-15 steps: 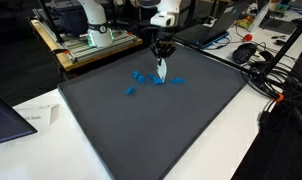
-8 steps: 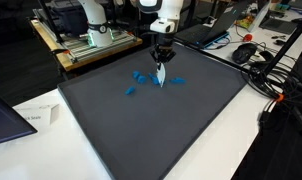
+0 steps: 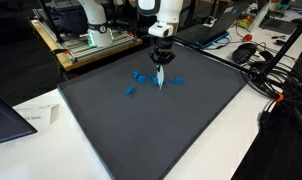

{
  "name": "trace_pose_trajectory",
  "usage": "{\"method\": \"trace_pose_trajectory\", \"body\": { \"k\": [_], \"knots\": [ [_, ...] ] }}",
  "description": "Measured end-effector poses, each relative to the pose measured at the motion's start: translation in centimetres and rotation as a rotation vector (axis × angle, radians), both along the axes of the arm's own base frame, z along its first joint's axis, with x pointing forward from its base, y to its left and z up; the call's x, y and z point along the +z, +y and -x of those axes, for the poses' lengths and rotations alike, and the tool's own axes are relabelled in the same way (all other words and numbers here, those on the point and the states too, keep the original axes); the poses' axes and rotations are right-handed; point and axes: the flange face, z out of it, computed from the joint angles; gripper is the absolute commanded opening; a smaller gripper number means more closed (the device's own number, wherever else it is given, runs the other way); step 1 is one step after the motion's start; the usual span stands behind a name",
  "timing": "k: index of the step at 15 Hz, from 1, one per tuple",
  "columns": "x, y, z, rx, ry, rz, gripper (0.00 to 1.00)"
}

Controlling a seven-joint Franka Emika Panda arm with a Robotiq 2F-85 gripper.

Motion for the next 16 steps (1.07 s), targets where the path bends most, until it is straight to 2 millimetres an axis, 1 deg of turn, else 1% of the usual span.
{"method": "trace_pose_trajectory", "body": {
  "k": [7,12,16],
  "knots": [
    [-0.9,-1.9,-0.3,-0.014,0.016,-0.071,0.01],
    [-0.8,-2.2,-0.4,0.003,0.014,-0.086,0.01],
    [-1.0,-2.7,-0.3,0.005,-0.02,-0.089,0.01]
  ]
}}
